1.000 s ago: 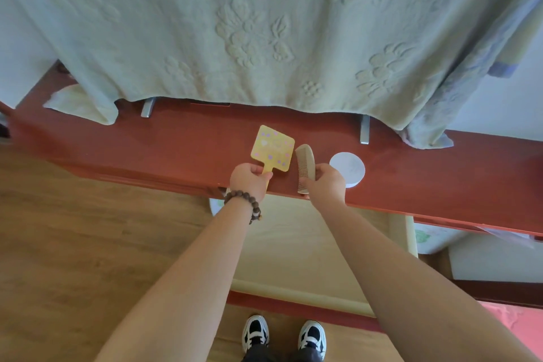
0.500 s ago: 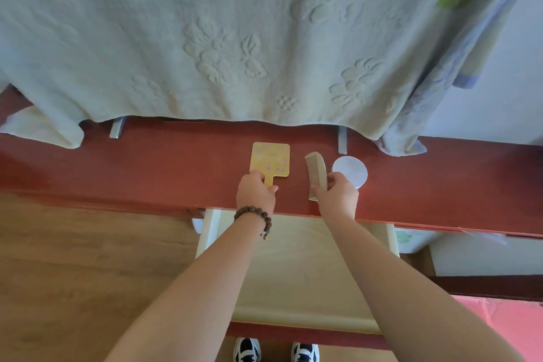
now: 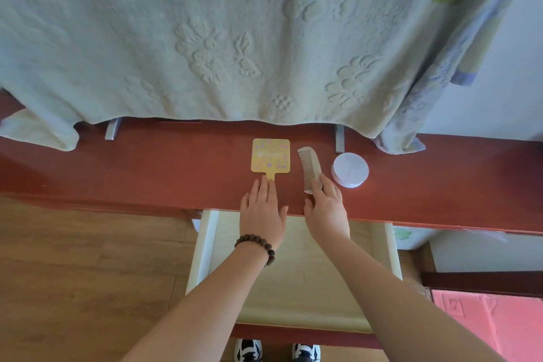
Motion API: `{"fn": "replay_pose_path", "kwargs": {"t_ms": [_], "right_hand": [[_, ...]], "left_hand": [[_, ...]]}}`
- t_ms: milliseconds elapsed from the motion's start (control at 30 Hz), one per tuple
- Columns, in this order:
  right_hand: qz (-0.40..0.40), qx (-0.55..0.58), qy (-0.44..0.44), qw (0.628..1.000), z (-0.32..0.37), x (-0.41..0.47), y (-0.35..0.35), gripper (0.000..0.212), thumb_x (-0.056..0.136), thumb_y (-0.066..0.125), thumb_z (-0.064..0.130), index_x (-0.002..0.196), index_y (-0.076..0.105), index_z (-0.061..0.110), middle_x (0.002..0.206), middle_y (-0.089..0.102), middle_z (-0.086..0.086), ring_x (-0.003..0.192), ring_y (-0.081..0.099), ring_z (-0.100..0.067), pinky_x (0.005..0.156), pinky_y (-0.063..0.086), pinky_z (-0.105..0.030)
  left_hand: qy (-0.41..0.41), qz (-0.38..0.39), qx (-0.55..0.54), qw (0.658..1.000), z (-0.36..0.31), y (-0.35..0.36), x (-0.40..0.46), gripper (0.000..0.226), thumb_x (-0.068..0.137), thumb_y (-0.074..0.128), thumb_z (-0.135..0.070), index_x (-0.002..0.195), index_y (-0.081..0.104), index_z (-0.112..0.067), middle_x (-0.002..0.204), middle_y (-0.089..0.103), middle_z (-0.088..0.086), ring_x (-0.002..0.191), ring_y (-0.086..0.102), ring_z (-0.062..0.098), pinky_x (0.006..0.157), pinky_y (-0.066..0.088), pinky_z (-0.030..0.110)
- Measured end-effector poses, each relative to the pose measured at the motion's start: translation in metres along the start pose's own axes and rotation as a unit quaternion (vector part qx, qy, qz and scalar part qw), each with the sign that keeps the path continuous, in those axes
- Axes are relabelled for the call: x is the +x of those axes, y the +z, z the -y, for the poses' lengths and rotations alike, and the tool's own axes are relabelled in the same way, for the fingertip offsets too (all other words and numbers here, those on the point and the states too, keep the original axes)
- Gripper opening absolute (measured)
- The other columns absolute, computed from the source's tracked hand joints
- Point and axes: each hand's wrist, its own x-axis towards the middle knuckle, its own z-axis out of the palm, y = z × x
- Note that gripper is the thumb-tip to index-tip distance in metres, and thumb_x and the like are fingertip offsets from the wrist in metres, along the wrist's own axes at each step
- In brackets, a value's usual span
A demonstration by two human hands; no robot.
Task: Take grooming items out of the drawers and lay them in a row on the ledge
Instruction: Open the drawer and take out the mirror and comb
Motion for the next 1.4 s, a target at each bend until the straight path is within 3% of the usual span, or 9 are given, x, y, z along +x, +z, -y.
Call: {"fn": "replay_pose_path", "kwargs": {"t_ms": [400,567,700,867,933,1000,1067,1267,1400], "right_hand": [[0.033,-0.037,-0.021,0.999,-0.001,-0.045,-0.024,0.061,0.097,0.045,0.035,0.151,0.022,0.019,0.161,0.004,-0.001,0.148,-0.008,-0.019,0.121,0.008,-0.037],[0.066,-0.089,-0.039,0.993,-0.022,-0.118,-0.018,0.068,0.094,0.036,0.057,0.151,0.015,0.026,0.161,-0.009,0.001,0.146,-0.019,-0.018,0.120,-0.002,-0.039],[0.100,-0.136,-0.014,0.985,-0.041,-0.170,-0.003,0.085,0.082,0.025,0.077,0.151,0.000,0.034,0.157,-0.023,0.000,0.142,-0.028,-0.020,0.118,-0.009,-0.046],[0.138,-0.207,0.026,0.968,-0.065,-0.209,0.015,0.095,0.066,-0.002,0.089,0.144,-0.019,0.036,0.151,-0.032,0.001,0.141,-0.030,-0.023,0.113,-0.014,-0.054],[0.148,-0.223,0.039,0.963,-0.069,-0.216,0.021,0.094,0.069,-0.012,0.086,0.149,0.000,0.038,0.155,-0.017,-0.002,0.145,-0.015,-0.026,0.116,-0.007,-0.056],[0.157,-0.219,0.056,0.961,-0.072,-0.217,0.027,0.084,0.084,0.001,0.078,0.143,0.039,0.033,0.154,0.018,-0.007,0.143,0.023,-0.032,0.112,0.011,-0.056],[0.156,-0.228,0.059,0.959,-0.072,-0.213,0.030,0.076,0.089,0.010,0.074,0.135,0.052,0.030,0.148,0.037,-0.009,0.135,0.039,-0.035,0.106,0.016,-0.057],[0.119,-0.234,0.028,0.965,-0.072,-0.184,0.027,0.101,0.064,-0.025,0.079,0.150,0.006,0.037,0.161,-0.006,-0.002,0.147,-0.011,-0.027,0.115,-0.012,-0.055],[0.112,-0.231,0.038,0.966,-0.065,-0.150,0.023,0.088,0.074,-0.011,0.078,0.150,0.005,0.036,0.161,-0.006,-0.002,0.147,-0.015,-0.026,0.116,-0.010,-0.055]], "left_hand": [[0.013,0.015,-0.113,0.993,0.014,-0.025,-0.049,0.062,0.097,0.048,-0.027,0.150,0.019,-0.014,0.161,0.008,0.008,0.149,0.005,0.022,0.120,0.017,0.037],[0.021,0.053,-0.049,0.997,0.021,-0.013,-0.121,0.066,0.096,0.036,-0.052,0.150,0.015,-0.021,0.160,0.009,0.007,0.149,0.003,0.024,0.120,0.013,0.041],[0.024,0.103,0.028,0.994,0.029,0.003,-0.171,0.097,0.074,0.014,-0.085,0.151,0.003,-0.027,0.161,0.000,0.004,0.149,-0.006,0.025,0.120,0.001,0.048],[0.032,0.155,0.081,0.984,0.041,0.022,-0.200,0.106,0.060,-0.002,-0.088,0.150,-0.011,-0.032,0.158,-0.018,-0.003,0.146,-0.018,0.028,0.113,-0.013,0.055],[0.023,0.173,0.092,0.980,0.044,0.030,-0.204,0.095,0.069,-0.002,-0.085,0.151,-0.004,-0.036,0.158,-0.010,-0.005,0.148,-0.008,0.030,0.112,-0.010,0.058],[0.004,0.185,0.085,0.979,0.045,0.038,-0.205,0.080,0.083,0.005,-0.078,0.148,0.026,-0.036,0.155,0.029,-0.001,0.144,0.023,0.032,0.110,0.008,0.060],[0.002,0.175,0.084,0.981,0.045,0.043,-0.203,0.073,0.089,0.009,-0.072,0.141,0.043,-0.033,0.144,0.050,0.000,0.136,0.040,0.032,0.105,0.019,0.061],[0.018,0.136,0.104,0.985,0.044,0.036,-0.171,0.084,0.077,-0.013,-0.072,0.151,0.005,-0.036,0.161,0.005,-0.005,0.148,-0.004,0.029,0.115,-0.007,0.059],[0.011,0.129,0.104,0.986,0.041,0.033,-0.136,0.071,0.089,0.005,-0.069,0.151,0.002,-0.035,0.162,0.001,-0.004,0.148,-0.009,0.028,0.116,-0.003,0.059]]}}
